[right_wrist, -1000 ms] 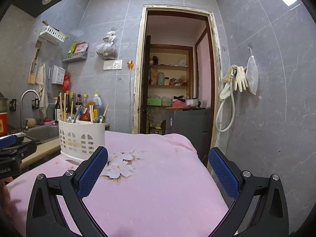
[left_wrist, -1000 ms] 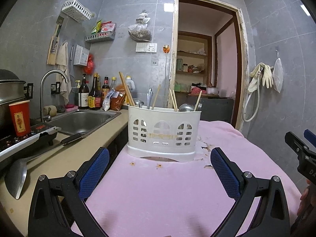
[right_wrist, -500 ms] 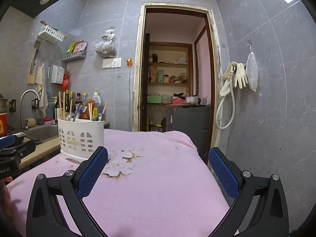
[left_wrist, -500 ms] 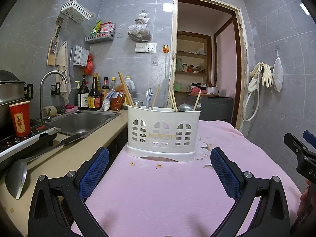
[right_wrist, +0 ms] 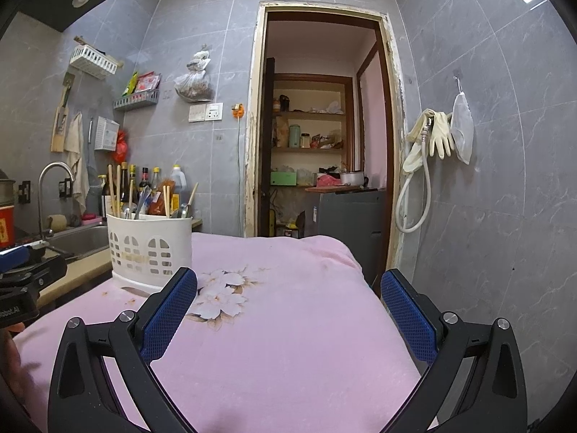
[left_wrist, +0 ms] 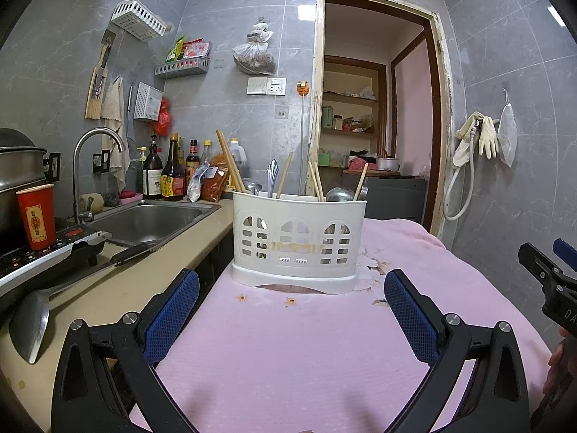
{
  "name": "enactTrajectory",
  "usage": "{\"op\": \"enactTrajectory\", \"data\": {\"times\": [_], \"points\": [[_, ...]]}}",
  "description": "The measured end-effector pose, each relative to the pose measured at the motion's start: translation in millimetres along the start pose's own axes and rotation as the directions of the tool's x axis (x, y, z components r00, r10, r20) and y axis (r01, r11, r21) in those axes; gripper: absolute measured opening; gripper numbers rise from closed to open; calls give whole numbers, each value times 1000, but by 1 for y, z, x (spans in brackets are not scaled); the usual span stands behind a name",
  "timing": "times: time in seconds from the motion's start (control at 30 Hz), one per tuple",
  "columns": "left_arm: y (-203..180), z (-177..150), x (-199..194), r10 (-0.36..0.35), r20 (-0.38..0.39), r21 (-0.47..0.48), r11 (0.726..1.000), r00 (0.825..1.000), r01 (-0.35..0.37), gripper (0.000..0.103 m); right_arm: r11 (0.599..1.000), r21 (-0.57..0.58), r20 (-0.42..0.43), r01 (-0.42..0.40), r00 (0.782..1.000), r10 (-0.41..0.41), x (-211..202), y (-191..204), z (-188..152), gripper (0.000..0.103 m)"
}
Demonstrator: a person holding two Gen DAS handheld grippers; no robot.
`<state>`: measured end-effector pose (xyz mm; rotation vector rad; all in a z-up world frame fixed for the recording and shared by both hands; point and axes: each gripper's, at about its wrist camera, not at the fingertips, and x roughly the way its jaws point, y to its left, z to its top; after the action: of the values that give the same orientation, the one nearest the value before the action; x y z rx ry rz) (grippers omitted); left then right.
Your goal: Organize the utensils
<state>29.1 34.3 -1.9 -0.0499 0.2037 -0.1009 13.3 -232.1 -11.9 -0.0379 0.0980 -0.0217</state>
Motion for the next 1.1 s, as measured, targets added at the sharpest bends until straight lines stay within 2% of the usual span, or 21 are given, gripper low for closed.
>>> {"op": "enactTrajectory", "data": {"times": [0.77,1.1], "points": [[3,-4,4,-12,-22,-1,1000,1000,12,101,1000,-2,-4,1,1000,-1,1,1,0,103],[5,-4,4,9,-22,-12,1000,1000,-9,101,1000,-2,-5,1,1000,-1,1,1,0,103]]}}
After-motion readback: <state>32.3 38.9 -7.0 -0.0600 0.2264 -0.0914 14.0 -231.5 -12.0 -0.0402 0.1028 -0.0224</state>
